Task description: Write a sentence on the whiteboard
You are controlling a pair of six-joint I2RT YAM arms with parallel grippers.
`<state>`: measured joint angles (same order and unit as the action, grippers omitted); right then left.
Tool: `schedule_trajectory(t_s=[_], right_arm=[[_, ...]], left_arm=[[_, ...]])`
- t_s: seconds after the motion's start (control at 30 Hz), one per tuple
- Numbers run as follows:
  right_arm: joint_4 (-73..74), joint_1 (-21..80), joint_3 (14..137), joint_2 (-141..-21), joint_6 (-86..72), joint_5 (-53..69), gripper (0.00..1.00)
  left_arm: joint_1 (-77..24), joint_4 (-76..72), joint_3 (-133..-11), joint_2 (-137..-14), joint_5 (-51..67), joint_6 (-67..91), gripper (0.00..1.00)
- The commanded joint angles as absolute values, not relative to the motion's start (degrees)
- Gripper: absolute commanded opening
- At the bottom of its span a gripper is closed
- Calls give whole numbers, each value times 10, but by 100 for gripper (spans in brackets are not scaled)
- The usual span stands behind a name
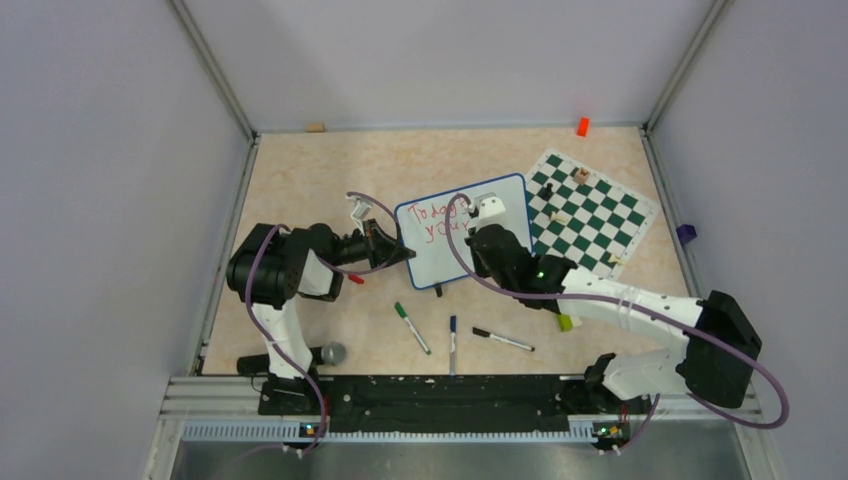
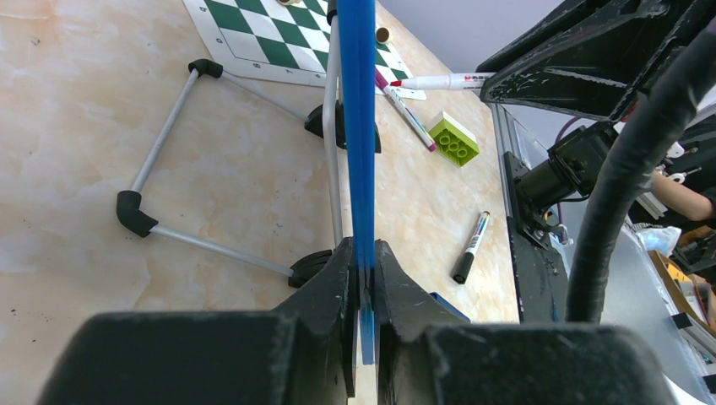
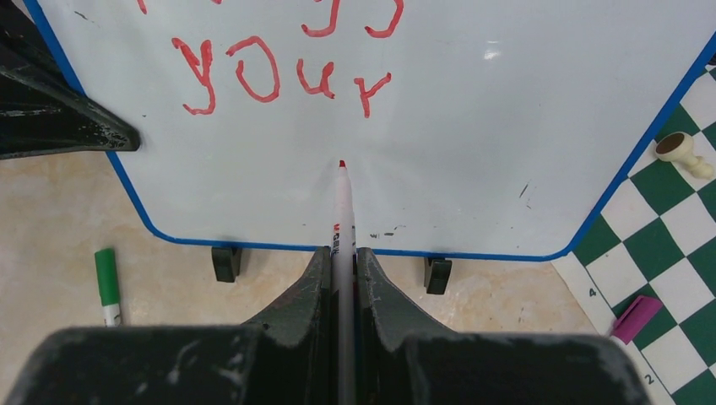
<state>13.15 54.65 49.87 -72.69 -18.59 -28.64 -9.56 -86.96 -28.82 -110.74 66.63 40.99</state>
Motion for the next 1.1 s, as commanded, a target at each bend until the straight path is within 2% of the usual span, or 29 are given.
schedule_trajectory(t_s=[0.0,1.07], right_arm=[[104,553,519,-746,-181,-298,0],[79,553,537,-788,-161,-308,0]], left_arm=[[-98,-928,-288,-1099,688,389,0],[-98,-928,-288,-1100,688,389,0]])
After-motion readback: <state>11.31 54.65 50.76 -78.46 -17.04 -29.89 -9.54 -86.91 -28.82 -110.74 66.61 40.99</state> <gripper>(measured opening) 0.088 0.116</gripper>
